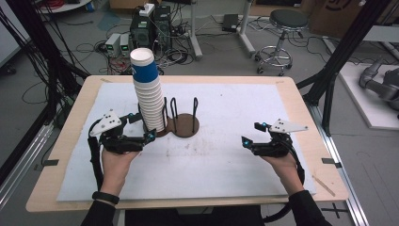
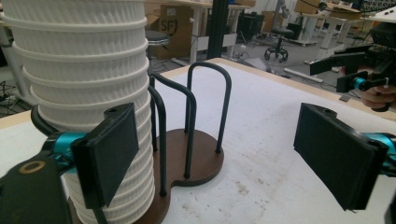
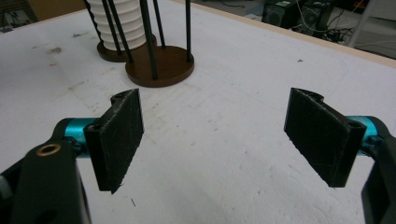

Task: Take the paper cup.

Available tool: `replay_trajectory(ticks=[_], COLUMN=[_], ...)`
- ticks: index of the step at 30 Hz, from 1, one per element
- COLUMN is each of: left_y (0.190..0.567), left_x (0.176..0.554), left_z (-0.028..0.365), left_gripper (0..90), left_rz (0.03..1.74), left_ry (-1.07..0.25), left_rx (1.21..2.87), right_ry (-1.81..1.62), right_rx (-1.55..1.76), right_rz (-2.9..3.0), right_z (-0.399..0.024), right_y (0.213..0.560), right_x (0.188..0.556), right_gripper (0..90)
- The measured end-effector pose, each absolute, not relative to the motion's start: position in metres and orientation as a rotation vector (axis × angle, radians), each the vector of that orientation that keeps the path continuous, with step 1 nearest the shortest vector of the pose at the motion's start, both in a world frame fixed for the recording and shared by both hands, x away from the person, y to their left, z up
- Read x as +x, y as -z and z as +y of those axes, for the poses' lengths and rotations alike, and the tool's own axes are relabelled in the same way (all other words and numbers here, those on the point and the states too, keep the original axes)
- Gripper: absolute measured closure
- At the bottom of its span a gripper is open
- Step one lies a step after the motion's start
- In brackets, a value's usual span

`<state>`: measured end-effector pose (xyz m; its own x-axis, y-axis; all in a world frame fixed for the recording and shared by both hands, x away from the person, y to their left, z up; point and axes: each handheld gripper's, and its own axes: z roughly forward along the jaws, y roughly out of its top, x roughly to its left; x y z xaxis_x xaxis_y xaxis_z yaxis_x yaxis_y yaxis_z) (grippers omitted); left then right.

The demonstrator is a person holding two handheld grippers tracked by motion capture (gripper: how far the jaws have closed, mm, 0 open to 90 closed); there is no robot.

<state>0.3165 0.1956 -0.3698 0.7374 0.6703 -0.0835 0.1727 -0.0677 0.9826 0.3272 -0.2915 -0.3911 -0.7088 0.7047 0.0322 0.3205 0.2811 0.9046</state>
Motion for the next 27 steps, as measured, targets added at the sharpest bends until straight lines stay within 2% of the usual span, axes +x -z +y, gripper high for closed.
replay_trajectory(ticks=[7, 27], left_y=[0.364, 0.342], left_x=[0.322, 0.357], left_z=[0.198, 0.209], left_gripper=[7.8, 6.9], left_rz=[0.727, 0.778], left_ry=[-0.505, -0.625], left_rx=[1.604, 1.576], right_ry=[-1.398, -1.378], right_rx=[0.923, 0.906], right_rz=[2.180, 2.199], right_z=[-0.292, -0.286], right_y=[0.391, 0.393], right_x=[0.324, 0.326], right_gripper=[20.2, 20.2])
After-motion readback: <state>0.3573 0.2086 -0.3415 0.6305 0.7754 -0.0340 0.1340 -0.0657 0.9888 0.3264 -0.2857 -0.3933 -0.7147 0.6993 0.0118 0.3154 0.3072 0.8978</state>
